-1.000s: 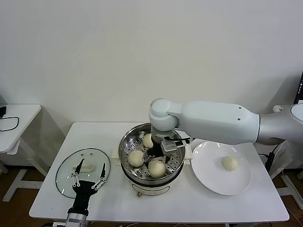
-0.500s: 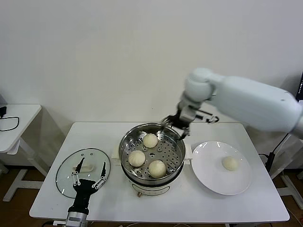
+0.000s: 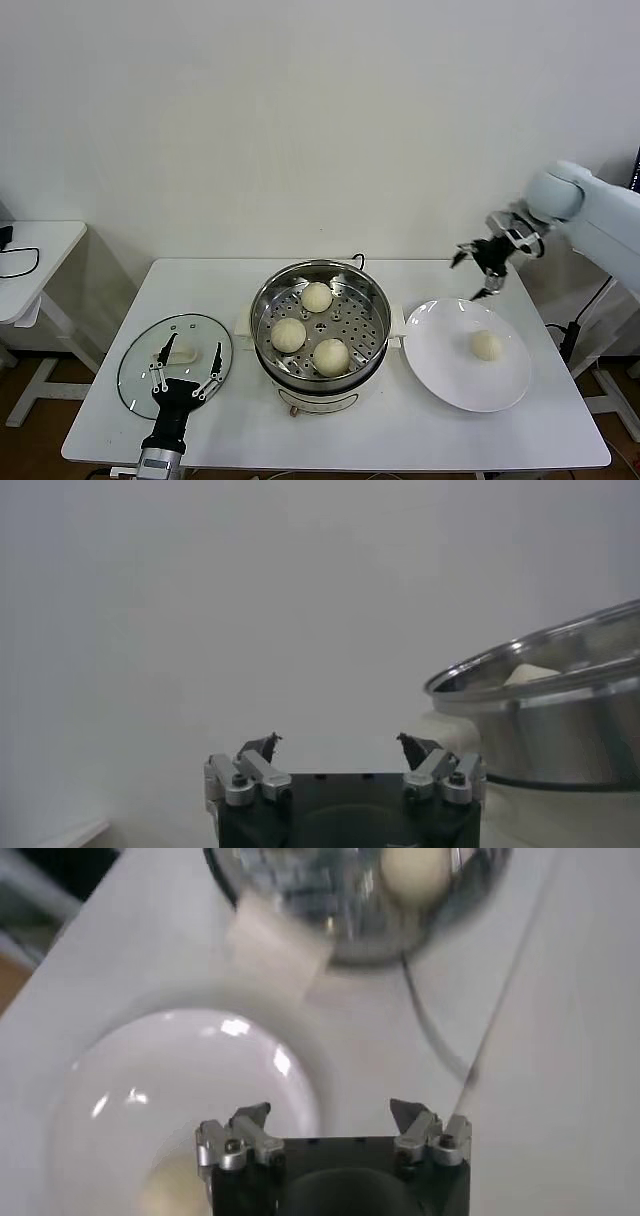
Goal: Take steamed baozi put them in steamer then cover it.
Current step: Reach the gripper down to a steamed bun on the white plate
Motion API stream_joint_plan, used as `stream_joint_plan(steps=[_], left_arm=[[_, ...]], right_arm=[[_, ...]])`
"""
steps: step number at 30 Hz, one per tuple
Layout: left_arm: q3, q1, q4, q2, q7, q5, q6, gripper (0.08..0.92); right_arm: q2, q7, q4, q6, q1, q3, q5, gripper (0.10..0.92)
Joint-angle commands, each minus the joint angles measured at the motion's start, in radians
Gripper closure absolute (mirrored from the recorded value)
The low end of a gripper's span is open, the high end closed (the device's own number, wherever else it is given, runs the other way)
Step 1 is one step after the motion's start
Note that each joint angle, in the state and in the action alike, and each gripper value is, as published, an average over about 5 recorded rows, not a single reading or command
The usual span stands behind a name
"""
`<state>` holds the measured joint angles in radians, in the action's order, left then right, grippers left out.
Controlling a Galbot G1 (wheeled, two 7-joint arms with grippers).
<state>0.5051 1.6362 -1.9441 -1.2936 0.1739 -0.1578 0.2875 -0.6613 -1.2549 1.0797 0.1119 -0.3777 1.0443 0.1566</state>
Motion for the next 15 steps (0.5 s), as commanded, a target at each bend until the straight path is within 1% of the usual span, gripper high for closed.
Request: stream_joint_plan(steps=[1, 9, 15], left_arm=[[0.003, 0.001, -0.001, -0.001, 0.000, 0.000, -0.002, 0.177], [0.005, 0.002, -0.002, -0.002, 0.000, -0.001, -0.004, 0.177], [0.007, 0.004, -0.001, -0.002, 0.000, -0.001, -0.003, 0.177]], right_arm=[[0.077, 0.025, -0.161, -0.051, 0.236, -0.093, -0.073, 0.203], [0.052, 0.067, -0.162, -0.039, 0.329, -0.147, -0.115, 0.203], [0.032, 0.088, -0.170, -0.035, 0.357, -0.167, -0.118, 0.203]])
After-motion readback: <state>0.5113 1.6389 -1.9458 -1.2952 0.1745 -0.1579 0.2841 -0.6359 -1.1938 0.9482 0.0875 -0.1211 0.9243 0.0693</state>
